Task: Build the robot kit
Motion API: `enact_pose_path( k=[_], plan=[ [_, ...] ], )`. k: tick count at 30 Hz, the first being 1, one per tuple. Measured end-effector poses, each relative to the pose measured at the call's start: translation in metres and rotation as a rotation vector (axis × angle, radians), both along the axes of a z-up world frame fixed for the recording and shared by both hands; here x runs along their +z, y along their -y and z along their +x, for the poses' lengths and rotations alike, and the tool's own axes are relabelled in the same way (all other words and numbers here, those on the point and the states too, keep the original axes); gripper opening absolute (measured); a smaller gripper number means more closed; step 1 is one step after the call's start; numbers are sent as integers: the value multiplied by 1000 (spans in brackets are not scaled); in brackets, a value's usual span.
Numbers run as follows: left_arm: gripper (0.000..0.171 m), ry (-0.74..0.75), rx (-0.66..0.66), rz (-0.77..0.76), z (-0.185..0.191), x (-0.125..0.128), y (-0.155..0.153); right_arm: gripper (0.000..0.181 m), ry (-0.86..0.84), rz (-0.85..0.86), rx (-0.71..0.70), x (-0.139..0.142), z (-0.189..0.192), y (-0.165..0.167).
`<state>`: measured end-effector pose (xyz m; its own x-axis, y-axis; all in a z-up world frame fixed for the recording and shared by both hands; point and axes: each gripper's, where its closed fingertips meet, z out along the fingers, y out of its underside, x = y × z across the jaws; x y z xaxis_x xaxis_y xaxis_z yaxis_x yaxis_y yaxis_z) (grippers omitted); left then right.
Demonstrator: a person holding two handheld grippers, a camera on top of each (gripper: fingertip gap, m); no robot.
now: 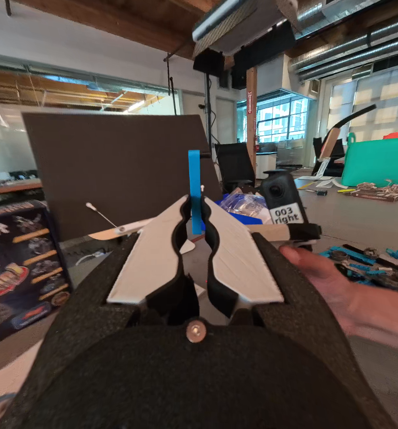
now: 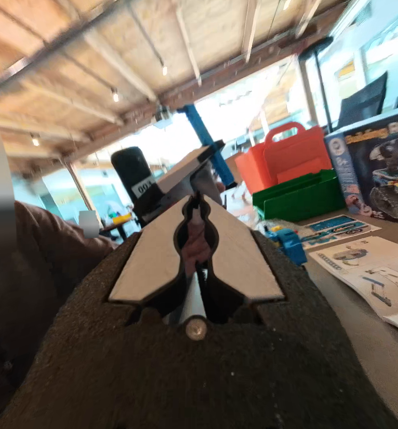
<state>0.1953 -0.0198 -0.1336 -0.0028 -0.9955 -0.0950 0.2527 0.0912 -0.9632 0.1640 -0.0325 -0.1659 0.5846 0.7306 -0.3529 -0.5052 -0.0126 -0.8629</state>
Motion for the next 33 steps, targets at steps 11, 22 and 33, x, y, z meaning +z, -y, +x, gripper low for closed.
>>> enact_pose_path(
  k=[11, 22, 33],
  plan=[
    [7, -37, -52, -21, 9, -46, 14, 4, -65, -6, -153, -20, 32, 10],
    [7, -103, -49, 11, 14, -66, 4, 4, -9, -105, -179, -39, 33, -3],
    [7, -182, -66, 103, 22, -81, 9, 3, 283, -203, -336, -64, 37, -9]
  ],
)
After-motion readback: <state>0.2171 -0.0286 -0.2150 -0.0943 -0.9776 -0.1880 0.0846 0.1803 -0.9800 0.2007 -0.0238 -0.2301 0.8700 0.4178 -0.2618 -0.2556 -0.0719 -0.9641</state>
